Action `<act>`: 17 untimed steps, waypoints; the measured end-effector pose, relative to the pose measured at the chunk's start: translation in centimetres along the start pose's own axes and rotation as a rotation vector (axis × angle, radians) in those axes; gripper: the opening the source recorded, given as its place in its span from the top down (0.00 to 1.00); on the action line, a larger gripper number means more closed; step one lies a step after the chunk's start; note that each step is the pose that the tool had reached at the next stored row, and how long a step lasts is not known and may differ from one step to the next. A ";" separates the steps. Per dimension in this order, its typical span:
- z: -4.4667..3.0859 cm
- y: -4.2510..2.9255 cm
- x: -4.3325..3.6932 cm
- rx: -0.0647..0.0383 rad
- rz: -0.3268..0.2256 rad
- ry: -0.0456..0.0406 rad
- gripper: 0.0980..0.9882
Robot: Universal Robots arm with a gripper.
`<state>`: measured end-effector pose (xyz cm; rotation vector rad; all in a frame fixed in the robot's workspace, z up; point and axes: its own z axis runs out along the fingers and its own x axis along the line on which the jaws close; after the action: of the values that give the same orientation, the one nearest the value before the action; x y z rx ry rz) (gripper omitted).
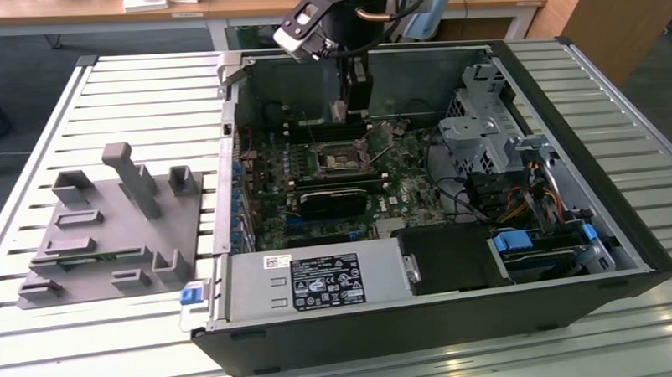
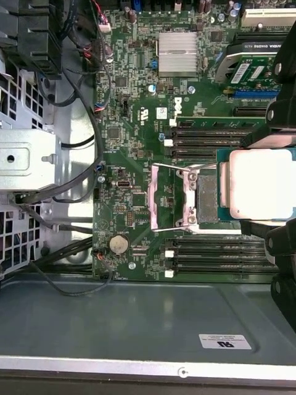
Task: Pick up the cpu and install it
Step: 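Place the cpu into insertion slot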
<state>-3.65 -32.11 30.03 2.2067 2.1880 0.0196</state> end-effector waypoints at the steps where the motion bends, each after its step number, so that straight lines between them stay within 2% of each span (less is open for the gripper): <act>1: 0.04 0.00 0.00 0.000 0.000 -0.0002 0.50; 17: 1.50 -0.05 0.02 0.001 0.000 -0.0021 0.50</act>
<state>-3.65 -32.10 28.52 2.2061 2.1876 0.0163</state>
